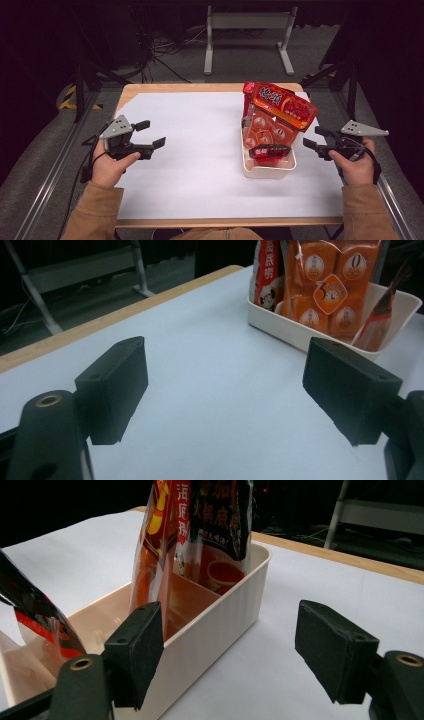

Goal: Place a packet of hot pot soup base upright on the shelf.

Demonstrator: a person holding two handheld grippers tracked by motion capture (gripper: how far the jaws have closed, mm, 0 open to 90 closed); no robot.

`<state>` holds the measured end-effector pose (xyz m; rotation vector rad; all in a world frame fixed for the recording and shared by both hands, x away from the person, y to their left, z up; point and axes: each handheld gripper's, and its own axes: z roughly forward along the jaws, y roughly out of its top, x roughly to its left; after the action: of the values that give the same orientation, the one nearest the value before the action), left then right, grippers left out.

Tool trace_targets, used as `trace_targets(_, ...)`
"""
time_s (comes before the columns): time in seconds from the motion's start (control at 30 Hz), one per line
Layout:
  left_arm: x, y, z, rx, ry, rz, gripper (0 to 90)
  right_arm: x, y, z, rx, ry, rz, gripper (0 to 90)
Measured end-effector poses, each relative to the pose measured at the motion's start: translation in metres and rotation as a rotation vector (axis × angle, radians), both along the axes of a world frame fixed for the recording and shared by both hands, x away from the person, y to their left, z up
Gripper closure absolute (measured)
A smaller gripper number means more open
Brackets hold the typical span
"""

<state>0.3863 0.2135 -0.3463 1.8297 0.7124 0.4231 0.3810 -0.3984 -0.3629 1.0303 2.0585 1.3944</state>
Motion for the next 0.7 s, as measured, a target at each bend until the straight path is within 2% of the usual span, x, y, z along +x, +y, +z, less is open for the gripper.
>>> trace_targets(0.2, 0.006, 0.007, -0.014, 0.004, 0.031, 0.031, 18.7, 0.000, 0.000, -0.001, 0.001, 0.003, 0.001, 27.4)
trace_targets(0.27, 0.009, 0.011, -0.022, -0.020, 0.055, 0.051, 18.5, 0.001, 0.000, -0.003, 0.004, 0.008, 0.004, 26.9)
trace_targets(0.3, 0.009, 0.011, -0.022, -0.020, 0.055, 0.051, 18.4, 0.002, 0.000, -0.003, 0.000, 0.006, 0.005, 26.9)
trace_targets(0.37, 0.012, 0.015, -0.030, -0.052, 0.076, 0.077, 18.3, 0.002, 0.000, -0.004, -0.002, 0.008, 0.005, 26.9)
trace_targets(0.43, 0.013, 0.016, -0.033, -0.054, 0.082, 0.087, 18.2, 0.002, 0.000, -0.005, 0.000, 0.011, 0.004, 26.9)
trace_targets(0.5, 0.017, 0.020, -0.042, -0.065, 0.115, 0.107, 18.2, 0.002, 0.000, -0.005, -0.001, 0.011, 0.004, 26.8)
trace_targets(0.57, 0.018, 0.023, -0.046, -0.075, 0.131, 0.124, 18.1, 0.002, 0.000, -0.005, -0.001, 0.009, 0.004, 26.8)
trace_targets(0.7, 0.019, 0.026, -0.050, -0.079, 0.144, 0.139, 17.8, 0.002, 0.000, -0.005, 0.002, 0.008, 0.003, 26.8)
